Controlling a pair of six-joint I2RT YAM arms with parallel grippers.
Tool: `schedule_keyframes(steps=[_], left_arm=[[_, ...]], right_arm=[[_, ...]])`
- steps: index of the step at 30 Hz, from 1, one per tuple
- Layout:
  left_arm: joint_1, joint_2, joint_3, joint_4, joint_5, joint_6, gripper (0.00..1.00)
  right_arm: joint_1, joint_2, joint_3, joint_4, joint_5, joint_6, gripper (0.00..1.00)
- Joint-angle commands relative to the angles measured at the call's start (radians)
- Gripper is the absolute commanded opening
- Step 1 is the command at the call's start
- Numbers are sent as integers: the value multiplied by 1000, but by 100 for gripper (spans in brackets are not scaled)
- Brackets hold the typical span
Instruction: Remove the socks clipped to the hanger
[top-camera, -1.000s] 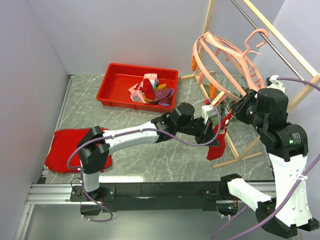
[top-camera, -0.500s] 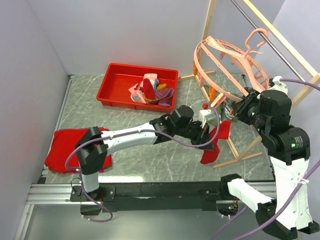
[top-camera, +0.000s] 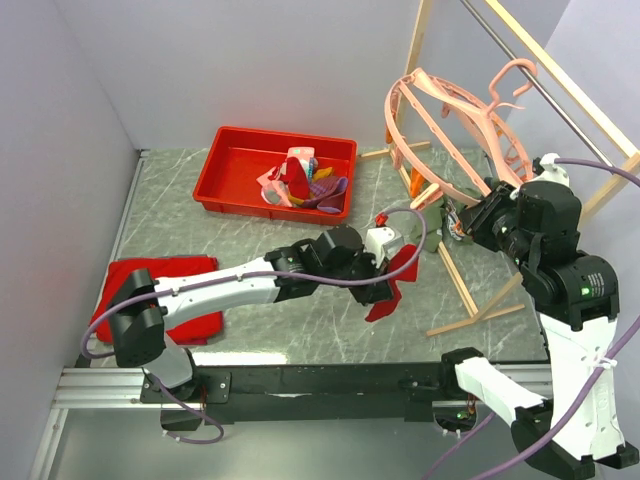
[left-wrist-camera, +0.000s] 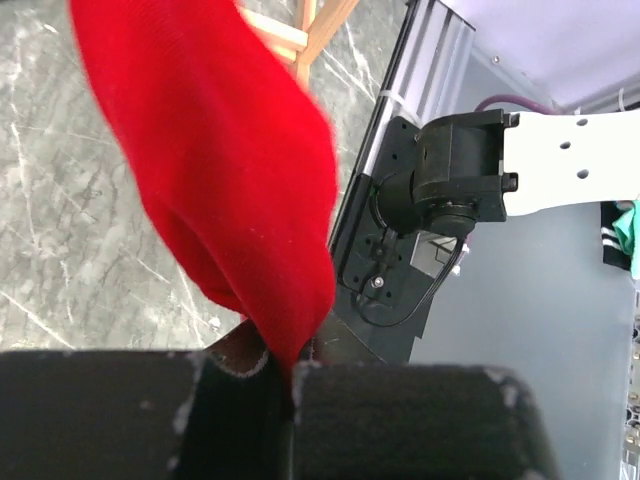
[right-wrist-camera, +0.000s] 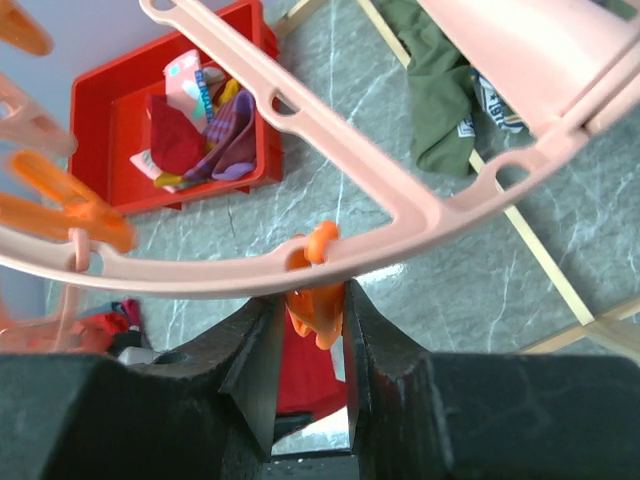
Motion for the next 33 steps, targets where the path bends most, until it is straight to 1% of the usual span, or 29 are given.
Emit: schedule_keyframes(steps=[1, 2, 3, 4, 5, 6, 7, 8, 12, 13, 15, 16, 18, 20, 21, 22, 23, 24, 25, 26, 27, 28, 29, 32, 33], left_arm=[[-5, -44, 19, -22, -38, 20, 1], [-5, -51, -13, -14, -44, 20, 1], [-5, -59, -31, -7, -47, 21, 1], [-5, -73, -44, -4, -48, 23, 1], [-5, -77, -51, -4, -47, 26, 1], [-5, -76, -54, -8, -39, 30, 1], [-5, -73, -51, -14, -30, 35, 1], [-5, -70, -39, -34, -29, 36, 1], [-2, -79, -45, -31, -38, 23, 1], [7, -82, -48, -27, -35, 20, 1], [25, -87, -53, -27, -13, 4, 1], [51, -90, -51, -31, -6, -2, 1], [83, -97, -47, -39, 13, -13, 1], [140, -106, -47, -40, 27, -22, 1], [165, -116, -47, -37, 31, -26, 1], [220, -119, -47, -25, 37, -34, 1], [249, -119, -47, -22, 37, -49, 1], [278, -114, -41, -22, 37, -55, 1], [339, -107, -30, -27, 33, -59, 1], [370, -96, 3, -54, 28, -59, 2], [398, -68, 25, -71, -1, -60, 2], [454, -51, 51, -88, -10, -60, 2], [484, -32, 103, -115, -18, -66, 2], [593, 47, 192, -117, -16, -86, 4], [617, 89, 215, -100, -12, -92, 5]], right_arm=[[-8, -6, 18, 27, 25, -10, 0], [-8, -5, 21, 28, 10, -10, 0], [-8, -3, 22, 31, -4, -9, 3], [-8, -2, 25, 30, -21, -7, 17], [-8, 4, 47, 27, -77, -6, 25], [-8, 12, 56, 14, -101, -1, 30], [-7, 11, 62, 8, -122, 3, 40], [-8, 9, 73, 1, -128, 10, 44], [-7, -12, 84, -53, -122, -1, 59], [-8, -19, 78, -59, -130, -3, 67], [-10, -38, 47, -65, -150, -3, 71], [-7, -49, 32, -64, -167, -1, 76], [-8, -77, -8, -67, -188, -1, 81], [-10, -101, -27, -76, -191, -6, 89], [-8, -106, -28, -88, -196, -10, 91], [-8, -111, -27, -98, -205, -18, 91], [-8, -117, -13, -111, -208, -33, 92], [-7, -117, -2, -145, -205, -38, 96], [-8, -120, 7, -162, -202, -42, 96], [-8, -124, 24, -179, -196, -53, 97], [-8, -128, 31, -208, -195, -56, 100], [-8, -132, 36, -222, -191, -61, 100], [-8, -141, 38, -236, -197, -65, 100], [-7, -175, -4, -253, -236, -69, 100], [-8, -190, -25, -237, -281, -67, 100]])
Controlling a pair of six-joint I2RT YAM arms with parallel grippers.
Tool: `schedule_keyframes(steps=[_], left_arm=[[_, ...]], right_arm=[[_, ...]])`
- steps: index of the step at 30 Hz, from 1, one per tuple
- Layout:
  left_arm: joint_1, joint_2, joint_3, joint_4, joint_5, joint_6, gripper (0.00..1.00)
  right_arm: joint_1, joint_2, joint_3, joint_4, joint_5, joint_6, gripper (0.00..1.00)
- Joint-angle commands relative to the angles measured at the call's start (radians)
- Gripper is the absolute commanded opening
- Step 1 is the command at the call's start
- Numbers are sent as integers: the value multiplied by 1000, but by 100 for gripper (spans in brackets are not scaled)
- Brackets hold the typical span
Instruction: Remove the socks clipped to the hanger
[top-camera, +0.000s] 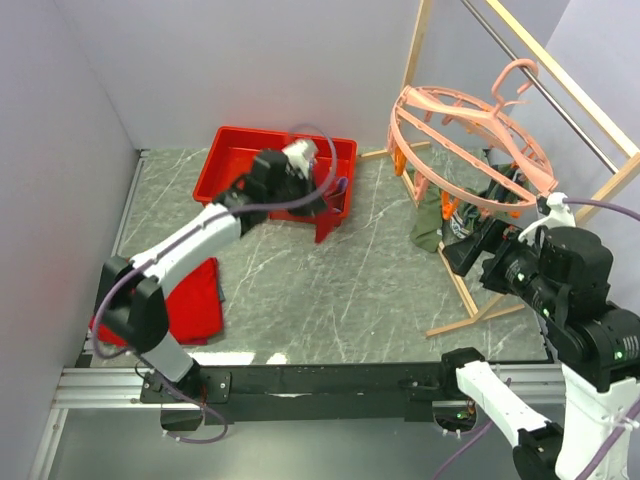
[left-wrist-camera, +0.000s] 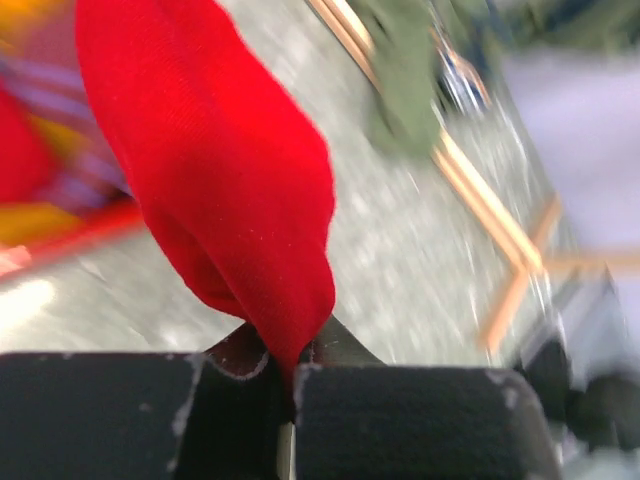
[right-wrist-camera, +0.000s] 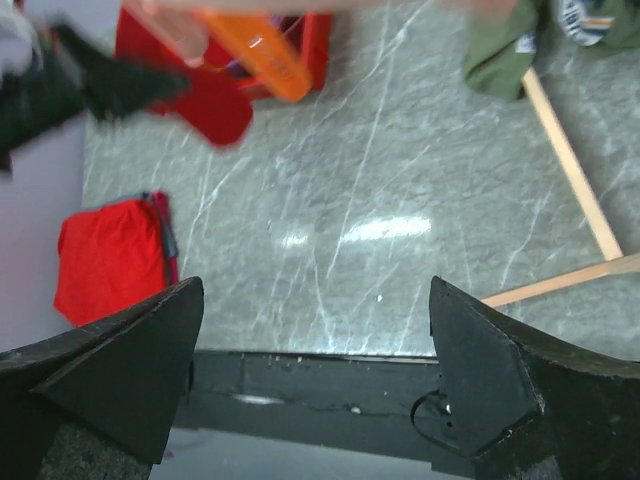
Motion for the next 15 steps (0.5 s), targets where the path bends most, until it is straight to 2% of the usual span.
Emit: schedule_keyframes(steps=[1, 4, 6, 9, 12, 13, 14, 15], left_arm=[[139, 104, 145, 18, 16, -38, 7], [220, 208, 268, 7, 42, -58, 8], [275, 279, 355, 13, 57, -85, 9], [340, 361, 435, 39, 91, -133, 16], [385, 434, 509, 47, 107, -182, 37], [391, 446, 541, 34, 100, -188, 53], [394, 455, 556, 21, 94, -187, 60], [398, 463, 567, 14, 84, -181, 63]], right_arm=[[-4, -67, -58, -51, -109, -27, 100], [-3, -133, -217, -15, -198, -29, 100], [-4, -182, -264, -9, -218, -27, 100], [-4, -233, -314, -18, -236, -24, 100], [-4, -251, -328, -35, -235, -26, 100], [-4, -254, -322, -40, -232, -30, 100], [-4, -253, -318, -43, -233, -35, 100], [-4, -253, -316, -52, -233, -40, 100]])
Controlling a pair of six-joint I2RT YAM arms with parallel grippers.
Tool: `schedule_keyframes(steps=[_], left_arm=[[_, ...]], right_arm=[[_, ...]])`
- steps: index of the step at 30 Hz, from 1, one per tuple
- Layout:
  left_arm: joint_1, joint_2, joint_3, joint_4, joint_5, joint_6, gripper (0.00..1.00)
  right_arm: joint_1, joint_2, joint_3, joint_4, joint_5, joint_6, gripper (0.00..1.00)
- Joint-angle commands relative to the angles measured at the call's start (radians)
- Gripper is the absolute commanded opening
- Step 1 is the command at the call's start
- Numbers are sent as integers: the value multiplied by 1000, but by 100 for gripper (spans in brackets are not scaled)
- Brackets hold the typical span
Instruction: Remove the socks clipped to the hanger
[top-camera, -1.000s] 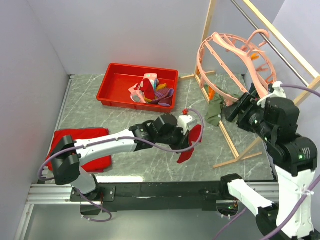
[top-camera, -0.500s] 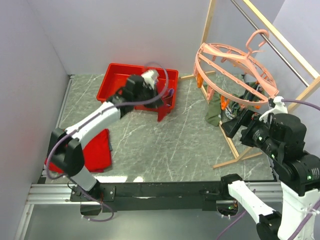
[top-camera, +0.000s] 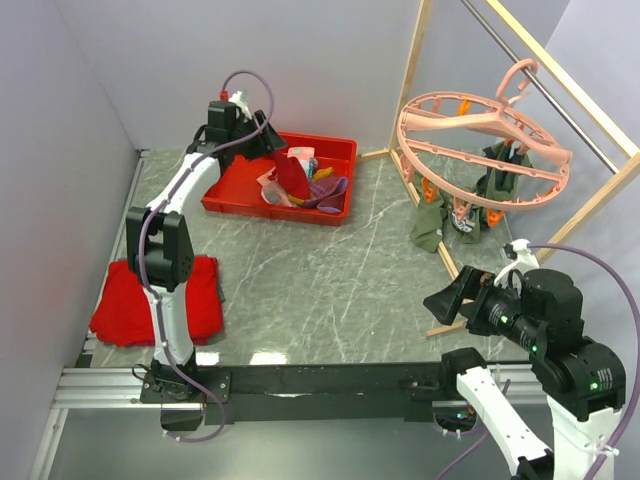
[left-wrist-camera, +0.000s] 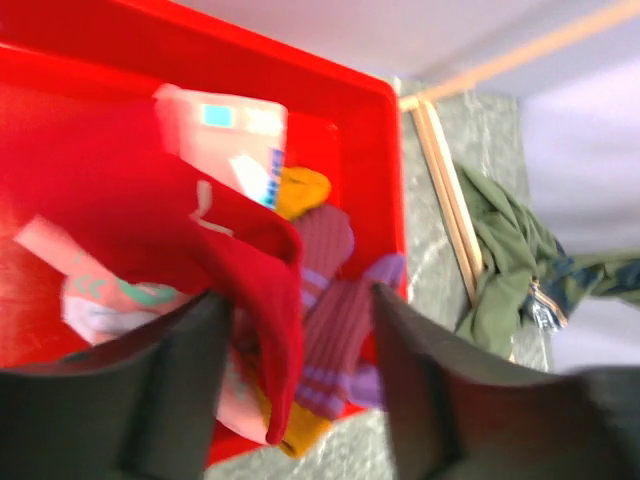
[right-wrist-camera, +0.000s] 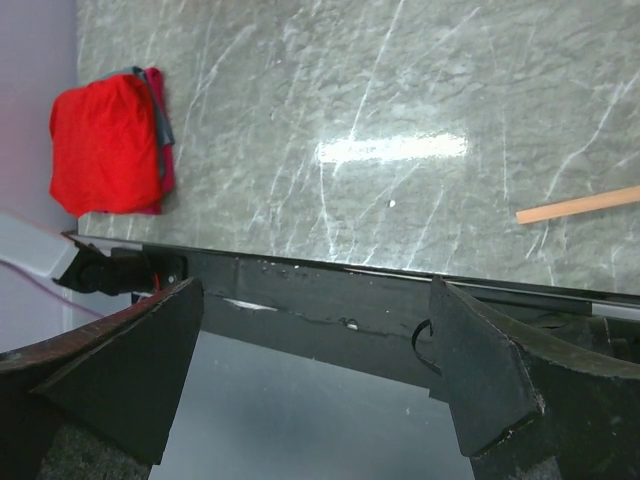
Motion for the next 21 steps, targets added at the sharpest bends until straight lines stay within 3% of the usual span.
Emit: schedule_keyframes(steps=[1, 2, 3, 9, 13, 21], left_arm=[[12, 20, 98, 3, 11, -28, 73], [12, 14, 92, 0, 3, -16, 80], [12, -12, 79, 1, -15, -11, 93], [10, -178, -91, -5, -39, 18, 96], [3, -334, -314, 21, -14, 12, 96], [-30, -672, -635, 27, 38, -12, 96]], right_arm=[[-4, -13, 14, -16, -29, -32, 100], [-3, -15, 10, -17, -45, -46, 100], [-4, -16, 2, -14, -64, -52, 100], [-4, -36, -35, 22, -157, -103, 100], [-4, -21, -96, 71, -228, -128, 100], [5, 54, -202, 295, -311, -98, 100]])
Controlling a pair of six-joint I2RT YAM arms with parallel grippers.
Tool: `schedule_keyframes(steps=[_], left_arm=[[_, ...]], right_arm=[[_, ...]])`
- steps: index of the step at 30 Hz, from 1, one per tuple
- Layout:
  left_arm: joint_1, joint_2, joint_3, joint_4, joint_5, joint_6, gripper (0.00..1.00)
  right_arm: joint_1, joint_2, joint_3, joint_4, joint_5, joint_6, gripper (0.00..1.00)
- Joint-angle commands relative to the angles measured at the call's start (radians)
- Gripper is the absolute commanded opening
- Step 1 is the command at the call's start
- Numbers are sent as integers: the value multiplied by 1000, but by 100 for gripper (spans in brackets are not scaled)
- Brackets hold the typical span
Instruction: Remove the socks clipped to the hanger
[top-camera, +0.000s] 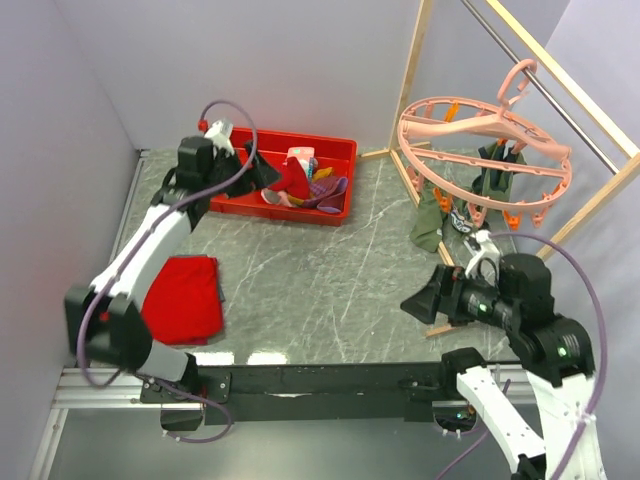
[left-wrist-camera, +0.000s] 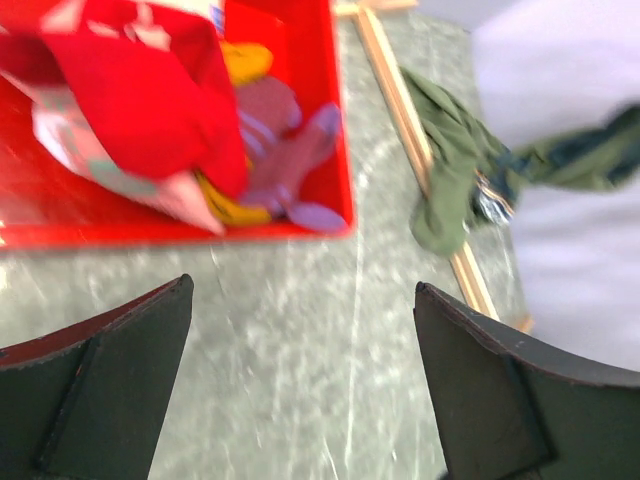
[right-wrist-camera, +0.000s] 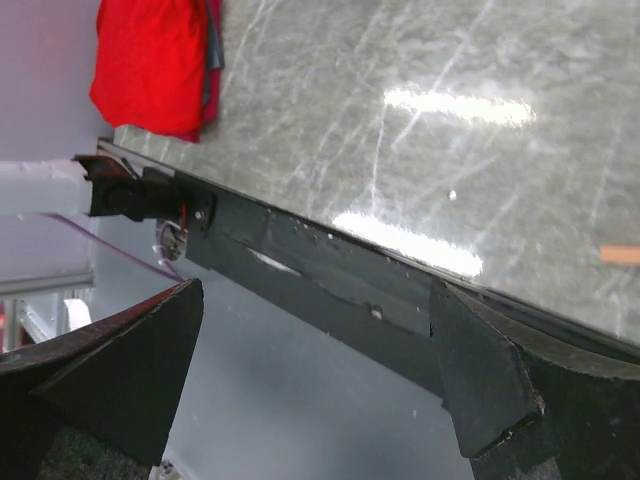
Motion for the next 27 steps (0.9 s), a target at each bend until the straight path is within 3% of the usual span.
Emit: schedule_keyframes(steps=[1, 4, 6, 7, 10, 20, 27], left_arm=[[-15, -160, -146, 28, 56, -33, 96], [-41, -266, -258, 73, 72, -88, 96], [-64, -346, -348, 118, 81, -142, 97], [-72, -372, -373, 133, 81, -157, 96], [-104, -455, -454, 173, 93, -208, 96], [-208, -789, -806, 344, 121, -424, 96], [-208, -1025, -1058, 397, 147, -567, 96]], right_arm=[[10, 59, -59, 200, -72, 24, 100], [101, 80, -126, 312, -37, 102, 100], [213, 100, -154, 401, 42, 158, 100], [331, 129, -160, 427, 84, 208, 100], [445, 183, -201, 527, 207, 305, 100], [482, 108, -533, 1034, 241, 454, 100], [482, 45, -805, 1220, 333, 653, 100]])
